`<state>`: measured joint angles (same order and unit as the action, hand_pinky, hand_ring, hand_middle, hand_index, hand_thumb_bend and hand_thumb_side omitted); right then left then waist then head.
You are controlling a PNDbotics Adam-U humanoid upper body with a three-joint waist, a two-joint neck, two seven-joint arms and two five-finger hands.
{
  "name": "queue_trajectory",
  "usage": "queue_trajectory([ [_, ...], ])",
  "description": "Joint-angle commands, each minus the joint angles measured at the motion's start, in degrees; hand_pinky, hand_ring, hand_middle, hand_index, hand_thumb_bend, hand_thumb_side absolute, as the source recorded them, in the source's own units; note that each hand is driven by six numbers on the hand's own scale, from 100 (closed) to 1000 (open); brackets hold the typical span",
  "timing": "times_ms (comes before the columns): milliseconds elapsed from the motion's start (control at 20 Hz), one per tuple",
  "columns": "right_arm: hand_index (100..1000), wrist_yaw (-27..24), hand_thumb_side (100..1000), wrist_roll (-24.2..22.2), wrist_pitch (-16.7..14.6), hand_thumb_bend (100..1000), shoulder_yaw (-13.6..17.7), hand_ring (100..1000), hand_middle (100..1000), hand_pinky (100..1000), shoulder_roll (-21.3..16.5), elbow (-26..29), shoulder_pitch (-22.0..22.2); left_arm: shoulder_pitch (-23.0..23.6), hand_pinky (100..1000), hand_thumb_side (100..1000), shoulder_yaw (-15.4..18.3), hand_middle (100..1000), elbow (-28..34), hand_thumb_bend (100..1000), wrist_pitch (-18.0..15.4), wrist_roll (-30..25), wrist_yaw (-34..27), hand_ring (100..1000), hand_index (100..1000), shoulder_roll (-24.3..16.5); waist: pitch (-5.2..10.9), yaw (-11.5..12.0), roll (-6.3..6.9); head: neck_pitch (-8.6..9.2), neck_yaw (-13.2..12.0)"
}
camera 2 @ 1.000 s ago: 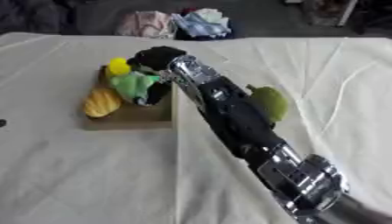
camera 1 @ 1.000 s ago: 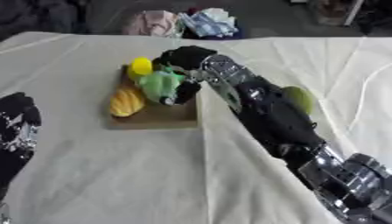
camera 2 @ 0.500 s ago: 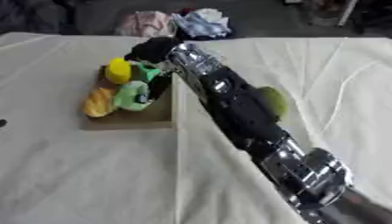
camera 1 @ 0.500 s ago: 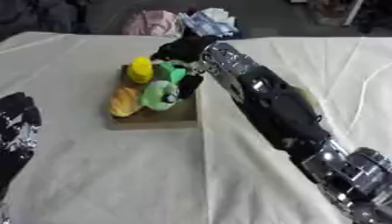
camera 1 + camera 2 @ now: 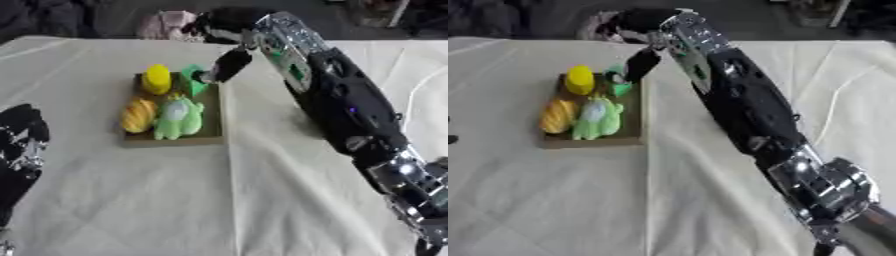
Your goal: Pick up objects on the table and place them in the box.
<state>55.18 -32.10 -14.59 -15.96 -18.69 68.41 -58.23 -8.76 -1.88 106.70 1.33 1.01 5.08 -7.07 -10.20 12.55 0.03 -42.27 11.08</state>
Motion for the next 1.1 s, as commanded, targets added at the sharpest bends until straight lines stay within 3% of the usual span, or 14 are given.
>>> queue_trajectory([
  [50, 994, -5.2, 606, -1.8, 0.3, 285, 0.1, 856, 854, 851, -4.7, 4.9, 0.8, -0.1, 717, 396, 0.5, 720, 0.8, 253, 0.0, 0.4, 0.2, 827, 808, -1.2, 1.94, -0.4, 0.36, 0.01, -0.6],
  [400, 970, -14.0, 628, -6.4, 1.6, 256, -0.8, 860, 858, 853, -11.9, 14.5, 9.7, 0.2, 718, 398, 0.8, 721, 0.6, 254, 0.0, 0.6, 0.5, 828, 808, -1.4, 2.08, -1.7, 0.03, 0.19, -1.4],
  [450, 969, -14.8, 524, -7.3, 1.6, 325, -0.8, 861, 858, 855, -12.9, 15.8, 11.1, 0.2, 717, 398, 0.8, 721, 0.6, 254, 0.0, 0.6, 0.6, 828, 808, -1.4, 2.07, -1.8, -0.02, 0.25, -1.5],
  [500, 966, -15.3, 621, -8.3, 1.8, 253, -0.7, 862, 861, 855, -13.8, 17.0, 12.5, 0.2, 718, 398, 0.8, 721, 0.6, 253, 0.0, 0.7, 0.6, 829, 808, -1.5, 2.05, -1.9, -0.05, 0.27, -1.6],
  [600, 967, -16.2, 616, -9.8, 2.2, 242, -0.4, 864, 862, 855, -15.2, 18.6, 15.1, 0.1, 718, 399, 0.9, 721, 0.6, 253, 0.0, 0.7, 0.7, 829, 808, -1.5, 2.00, -2.1, -0.10, 0.35, -1.7],
  [850, 968, -15.7, 593, -10.8, 4.1, 245, 1.5, 868, 867, 860, -17.5, 19.1, 20.3, 0.1, 718, 400, 1.0, 722, 0.5, 255, 0.1, 0.7, 0.8, 830, 809, -1.5, 1.87, -2.5, -0.26, 0.50, -1.9],
  [1100, 969, -11.7, 574, -9.9, 5.1, 253, 3.5, 875, 876, 867, -18.3, 16.9, 23.6, 0.1, 718, 401, 1.1, 722, 0.5, 253, 0.1, 0.7, 0.9, 830, 809, -1.6, 1.73, -2.6, -0.34, 0.67, -2.0],
])
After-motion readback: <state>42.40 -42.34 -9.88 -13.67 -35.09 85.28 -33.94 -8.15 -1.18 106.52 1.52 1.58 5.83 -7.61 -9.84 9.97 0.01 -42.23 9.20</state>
